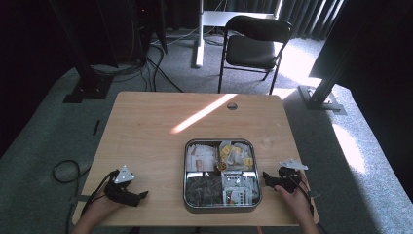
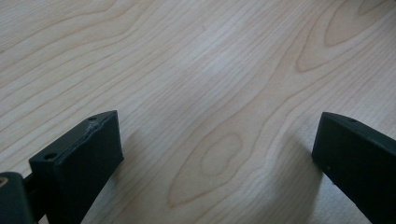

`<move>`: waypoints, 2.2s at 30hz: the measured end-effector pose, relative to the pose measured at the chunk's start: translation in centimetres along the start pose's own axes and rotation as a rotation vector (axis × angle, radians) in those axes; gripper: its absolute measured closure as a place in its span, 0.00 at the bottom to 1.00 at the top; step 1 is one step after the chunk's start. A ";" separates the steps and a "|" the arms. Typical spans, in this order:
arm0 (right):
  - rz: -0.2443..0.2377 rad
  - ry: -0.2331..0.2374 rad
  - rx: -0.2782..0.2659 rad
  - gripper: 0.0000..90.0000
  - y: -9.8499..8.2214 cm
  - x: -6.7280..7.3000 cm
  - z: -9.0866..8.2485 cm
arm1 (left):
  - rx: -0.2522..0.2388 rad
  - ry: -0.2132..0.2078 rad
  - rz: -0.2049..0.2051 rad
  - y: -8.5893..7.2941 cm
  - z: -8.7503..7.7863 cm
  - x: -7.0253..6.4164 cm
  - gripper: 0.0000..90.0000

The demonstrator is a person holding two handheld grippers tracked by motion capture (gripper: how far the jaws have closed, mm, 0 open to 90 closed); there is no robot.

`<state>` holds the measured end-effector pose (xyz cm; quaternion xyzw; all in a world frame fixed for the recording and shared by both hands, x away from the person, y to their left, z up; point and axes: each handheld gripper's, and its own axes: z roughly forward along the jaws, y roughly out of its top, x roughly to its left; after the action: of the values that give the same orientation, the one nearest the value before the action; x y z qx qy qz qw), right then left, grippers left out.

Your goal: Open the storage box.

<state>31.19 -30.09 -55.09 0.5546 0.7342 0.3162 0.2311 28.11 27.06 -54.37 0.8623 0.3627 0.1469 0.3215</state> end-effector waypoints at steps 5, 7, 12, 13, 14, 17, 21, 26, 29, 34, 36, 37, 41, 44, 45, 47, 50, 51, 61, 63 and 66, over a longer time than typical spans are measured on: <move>0.001 0.000 -0.001 0.12 0.0 0.0 0.0 | -0.011 0.006 0.013 0.1 0.1 0.0 0.02; 0.001 0.000 -0.001 0.12 0.0 0.0 0.0 | -0.009 0.005 0.016 0.3 0.2 -0.1 0.02; 0.000 0.000 -0.001 0.12 0.0 0.0 0.0 | -0.012 -0.017 0.029 0.7 0.4 -0.5 0.02; 0.000 0.000 -0.001 0.12 0.0 0.0 0.0 | -0.015 -0.017 0.032 0.9 0.4 -0.6 0.02; 0.000 0.000 -0.001 0.12 0.0 0.0 0.0 | -0.017 -0.021 0.035 1.0 0.4 -0.6 0.02; 0.000 0.000 -0.001 0.12 0.0 0.0 0.0 | -0.032 -0.033 0.040 1.5 0.4 -0.8 0.02; 0.000 0.000 -0.001 0.12 0.0 0.0 0.0 | -0.051 -0.056 0.052 2.2 0.6 -1.1 0.02; 0.001 0.000 -0.001 0.12 0.0 0.0 0.0 | -0.056 -0.081 0.077 3.1 0.9 -1.7 0.02; 0.001 0.000 -0.001 0.12 0.0 0.0 0.0 | -0.071 -0.094 0.081 3.7 0.9 -2.0 0.02; 0.000 0.000 -0.001 0.12 0.0 0.0 0.0 | -0.088 -0.109 0.099 4.6 1.0 -2.4 0.02; 0.000 0.000 -0.001 0.12 0.0 0.0 0.0 | -0.097 -0.120 0.106 5.0 0.9 -2.6 0.02; 0.000 0.000 -0.001 0.12 0.0 0.0 0.0 | -0.098 -0.124 0.114 5.2 0.9 -2.7 0.02; 0.000 0.000 -0.001 0.12 0.0 0.0 0.0 | -0.126 -0.144 0.132 6.3 0.6 -3.3 0.02; 0.000 0.000 -0.001 0.12 0.0 0.0 0.0 | -0.146 -0.166 0.142 7.2 0.4 -3.7 0.02; 0.000 0.000 -0.001 0.12 0.0 0.0 0.0 | -0.150 -0.172 0.145 7.5 0.3 -3.8 0.02; 0.000 0.000 -0.001 0.12 0.0 0.0 0.0 | -0.161 -0.184 0.150 8.0 0.2 -3.9 0.02; 0.000 0.000 -0.001 0.12 0.0 0.0 0.0 | -0.176 -0.205 0.159 8.8 0.2 -4.3 0.02; 0.000 0.000 -0.001 0.12 0.0 0.0 0.0 | -0.179 -0.212 0.163 9.0 0.3 -4.4 0.02; 0.000 0.000 -0.001 0.12 0.0 0.0 0.0 | -0.206 -0.252 0.188 10.7 0.5 -5.5 0.02; 0.000 0.000 -0.001 0.12 0.0 0.0 0.0 | -0.212 -0.264 0.190 11.0 0.6 -5.7 0.02; 0.000 0.000 -0.001 0.12 0.0 0.0 0.0 | -0.214 -0.271 0.205 11.5 0.9 -6.2 0.02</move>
<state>31.19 -30.09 -55.10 0.5544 0.7340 0.3167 0.2313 30.38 16.12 -47.50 0.8674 0.2089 0.0991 0.4407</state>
